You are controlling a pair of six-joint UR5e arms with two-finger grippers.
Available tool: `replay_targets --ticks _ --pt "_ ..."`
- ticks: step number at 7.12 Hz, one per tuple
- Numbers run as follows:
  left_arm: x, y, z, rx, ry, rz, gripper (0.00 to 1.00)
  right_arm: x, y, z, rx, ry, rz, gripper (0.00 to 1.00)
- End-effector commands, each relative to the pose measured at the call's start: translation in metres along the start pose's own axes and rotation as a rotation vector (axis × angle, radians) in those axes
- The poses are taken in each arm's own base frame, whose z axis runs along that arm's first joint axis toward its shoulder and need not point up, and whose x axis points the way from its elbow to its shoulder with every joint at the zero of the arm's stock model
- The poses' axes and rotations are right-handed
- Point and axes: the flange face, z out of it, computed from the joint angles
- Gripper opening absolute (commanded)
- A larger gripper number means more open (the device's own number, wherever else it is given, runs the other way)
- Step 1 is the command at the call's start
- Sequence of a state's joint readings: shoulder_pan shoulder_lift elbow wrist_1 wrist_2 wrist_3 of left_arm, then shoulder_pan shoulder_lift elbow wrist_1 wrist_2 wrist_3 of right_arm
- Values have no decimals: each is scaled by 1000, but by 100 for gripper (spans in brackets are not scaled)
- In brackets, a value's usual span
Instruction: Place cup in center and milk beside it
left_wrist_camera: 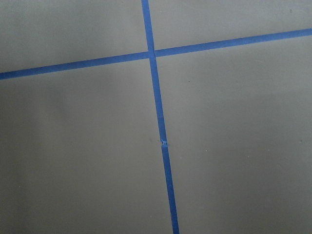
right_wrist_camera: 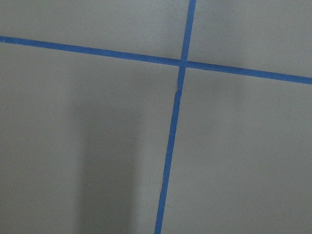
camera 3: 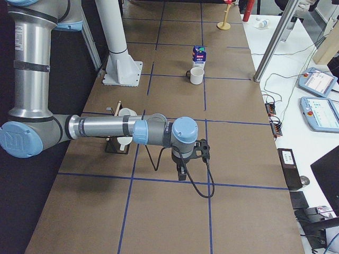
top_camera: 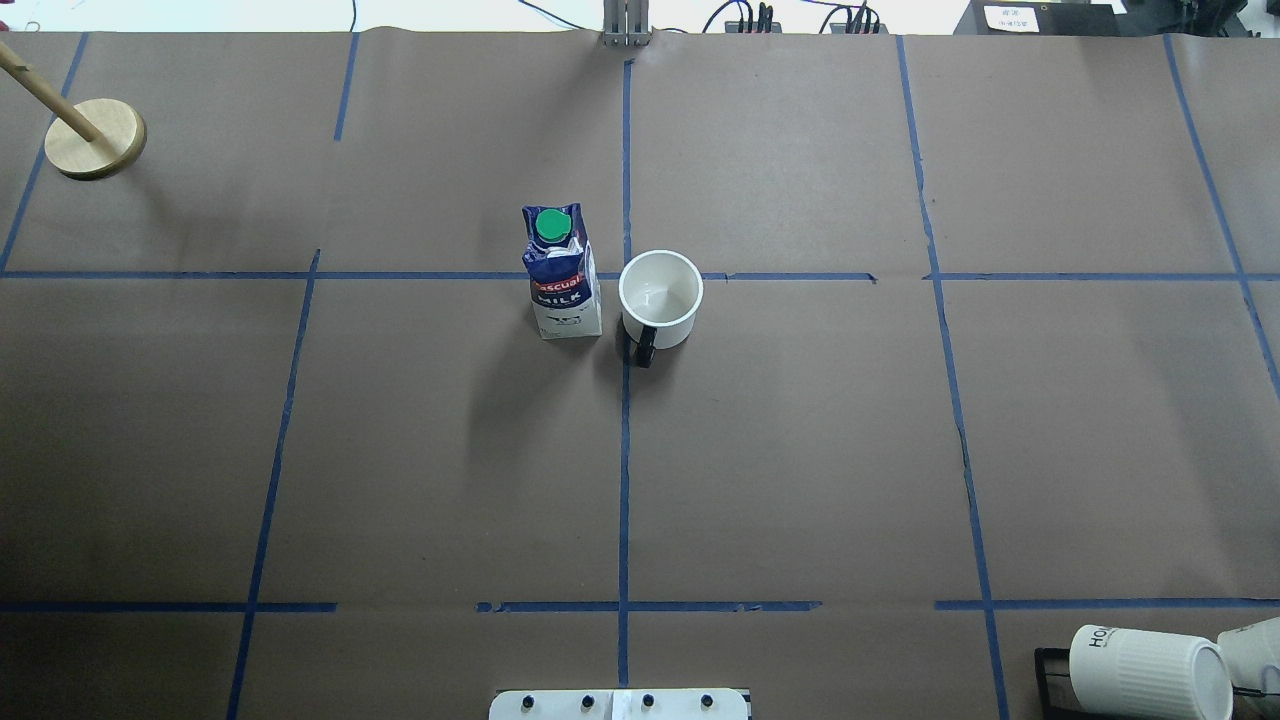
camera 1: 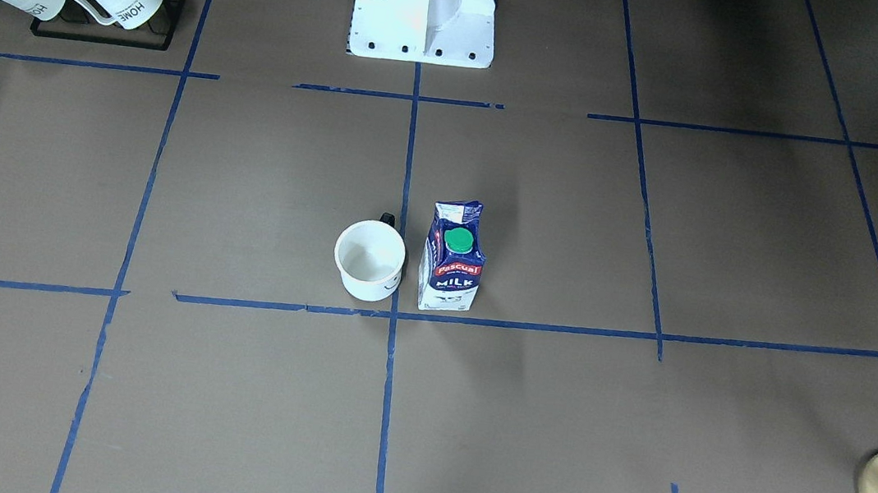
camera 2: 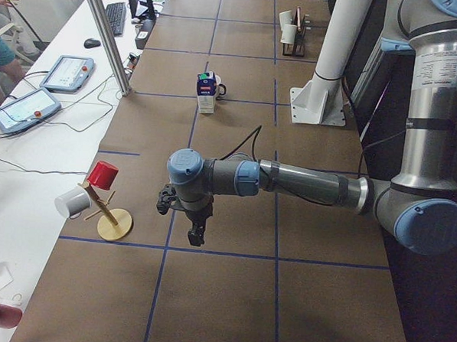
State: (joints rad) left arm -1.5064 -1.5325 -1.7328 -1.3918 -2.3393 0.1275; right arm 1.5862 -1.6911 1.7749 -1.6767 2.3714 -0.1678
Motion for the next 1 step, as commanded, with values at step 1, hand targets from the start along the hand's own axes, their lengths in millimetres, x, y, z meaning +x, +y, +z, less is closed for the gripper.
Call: replay_targets --ticks 1 --pt "0 0 0 -1 2 -4 100 0 0 0 0 0 -3 100"
